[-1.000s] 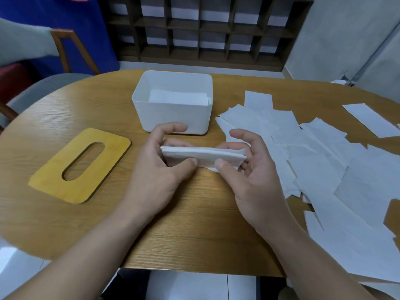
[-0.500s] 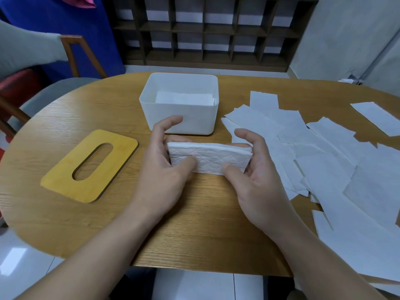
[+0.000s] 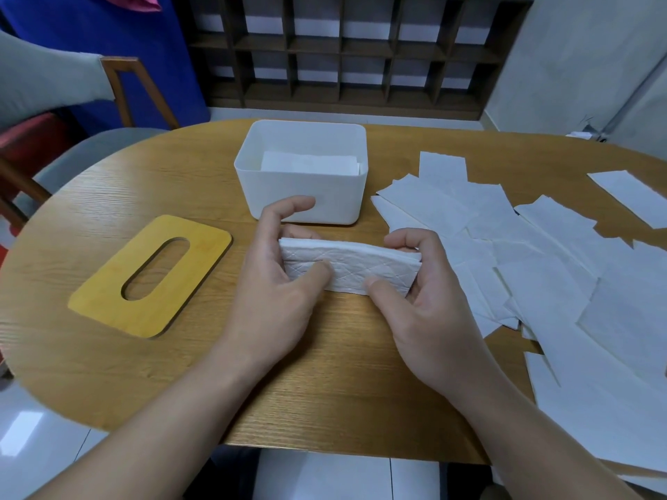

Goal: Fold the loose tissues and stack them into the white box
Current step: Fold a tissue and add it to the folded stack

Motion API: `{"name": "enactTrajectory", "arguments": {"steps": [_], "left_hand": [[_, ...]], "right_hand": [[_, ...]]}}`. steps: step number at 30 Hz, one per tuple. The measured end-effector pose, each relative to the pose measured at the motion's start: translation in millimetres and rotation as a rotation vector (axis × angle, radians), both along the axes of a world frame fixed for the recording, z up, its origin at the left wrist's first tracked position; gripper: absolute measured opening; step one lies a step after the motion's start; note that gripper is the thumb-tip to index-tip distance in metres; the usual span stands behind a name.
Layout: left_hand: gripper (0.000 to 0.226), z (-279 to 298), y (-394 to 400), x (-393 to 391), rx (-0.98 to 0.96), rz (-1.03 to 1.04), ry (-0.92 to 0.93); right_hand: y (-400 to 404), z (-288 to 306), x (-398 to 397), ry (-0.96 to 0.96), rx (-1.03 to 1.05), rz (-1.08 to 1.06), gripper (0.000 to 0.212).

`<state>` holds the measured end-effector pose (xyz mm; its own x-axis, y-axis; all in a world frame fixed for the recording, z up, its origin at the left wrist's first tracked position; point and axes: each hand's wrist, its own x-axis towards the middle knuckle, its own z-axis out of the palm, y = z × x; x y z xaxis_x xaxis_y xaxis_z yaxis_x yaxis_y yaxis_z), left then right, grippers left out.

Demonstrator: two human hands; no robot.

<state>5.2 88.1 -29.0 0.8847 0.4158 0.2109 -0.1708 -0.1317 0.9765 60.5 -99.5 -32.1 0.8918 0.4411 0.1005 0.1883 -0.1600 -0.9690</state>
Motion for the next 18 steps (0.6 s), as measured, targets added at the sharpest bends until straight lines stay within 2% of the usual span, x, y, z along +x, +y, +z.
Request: {"name": "enactTrajectory", "arguments": {"steps": [9, 15, 18], "left_hand": [[0.06, 6.7, 10.4, -3.2, -0.179, -0.019, 0.066], [0.059, 10.6, 17.2, -5.0, 0.044, -0.044, 0.156], [0.058, 16.1, 19.8, -4.9, 0.142, -0.013, 0.152]], "right_hand": [[0.7, 6.8, -0.5, 0.044, 0.067, -0.031, 0.019], [-2.1, 12.0, 5.2, 0.085, 0.123, -0.158, 0.018], [-0.1, 12.8, 1.4, 0.07, 0.113, -0.205, 0.035]]}}
